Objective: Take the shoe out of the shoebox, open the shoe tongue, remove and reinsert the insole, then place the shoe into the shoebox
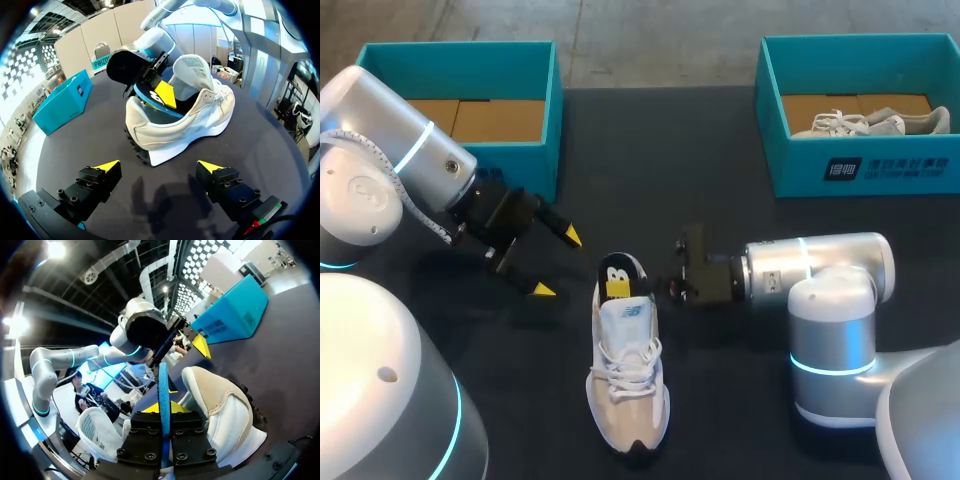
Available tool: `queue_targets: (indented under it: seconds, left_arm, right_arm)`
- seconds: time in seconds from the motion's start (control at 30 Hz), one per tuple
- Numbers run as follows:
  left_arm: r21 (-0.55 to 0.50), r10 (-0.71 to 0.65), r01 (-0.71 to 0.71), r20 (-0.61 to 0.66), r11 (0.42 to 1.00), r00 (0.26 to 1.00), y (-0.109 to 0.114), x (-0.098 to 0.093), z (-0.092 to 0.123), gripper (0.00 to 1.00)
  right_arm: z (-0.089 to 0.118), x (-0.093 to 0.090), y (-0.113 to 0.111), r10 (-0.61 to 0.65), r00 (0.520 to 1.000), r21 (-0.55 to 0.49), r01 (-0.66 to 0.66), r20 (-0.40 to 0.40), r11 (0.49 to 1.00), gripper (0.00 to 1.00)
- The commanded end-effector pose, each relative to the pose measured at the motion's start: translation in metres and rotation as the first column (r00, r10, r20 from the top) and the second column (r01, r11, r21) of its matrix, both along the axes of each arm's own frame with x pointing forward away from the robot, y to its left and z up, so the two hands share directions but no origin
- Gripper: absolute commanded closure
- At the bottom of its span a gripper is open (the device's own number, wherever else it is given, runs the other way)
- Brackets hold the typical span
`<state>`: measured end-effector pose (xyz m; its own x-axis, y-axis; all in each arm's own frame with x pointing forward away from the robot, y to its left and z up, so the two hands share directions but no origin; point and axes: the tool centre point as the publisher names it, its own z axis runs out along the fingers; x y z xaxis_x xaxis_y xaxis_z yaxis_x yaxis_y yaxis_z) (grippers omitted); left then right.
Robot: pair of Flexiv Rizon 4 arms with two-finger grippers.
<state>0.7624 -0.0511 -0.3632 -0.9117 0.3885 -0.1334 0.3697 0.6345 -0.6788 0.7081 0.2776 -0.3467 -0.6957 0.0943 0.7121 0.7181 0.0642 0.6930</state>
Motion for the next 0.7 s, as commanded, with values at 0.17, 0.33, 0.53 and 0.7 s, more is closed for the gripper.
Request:
queue_targets:
  seconds: [0.17, 0.33, 0.53, 0.7]
  left_arm:
    - [0.004, 0.000, 0.000, 0.001, 1.000, 1.000, 0.000, 0.000, 0.001, 0.00]
    - [0.004, 0.000, 0.000, 0.001, 1.000, 1.000, 0.000, 0.000, 0.001, 0.00]
    - [0.004, 0.000, 0.000, 0.001, 1.000, 1.000, 0.000, 0.000, 0.001, 0.00]
    - [0.004, 0.000, 0.000, 0.001, 1.000, 1.000, 0.000, 0.000, 0.001, 0.00]
  right_arm:
    - [-0.009, -0.012, 0.001, 0.008, 0.999, -0.028, -0.009, -0.048, 1.000, 1.00]
    - [-0.013, -0.019, 0.001, 0.007, 0.998, -0.033, -0.010, -0.068, 0.999, 1.00]
    - [-0.014, -0.021, 0.002, 0.014, 0.997, -0.037, -0.017, -0.078, 0.999, 1.00]
    - [-0.010, -0.020, 0.001, 0.006, 0.998, -0.029, -0.008, -0.056, 1.000, 0.81]
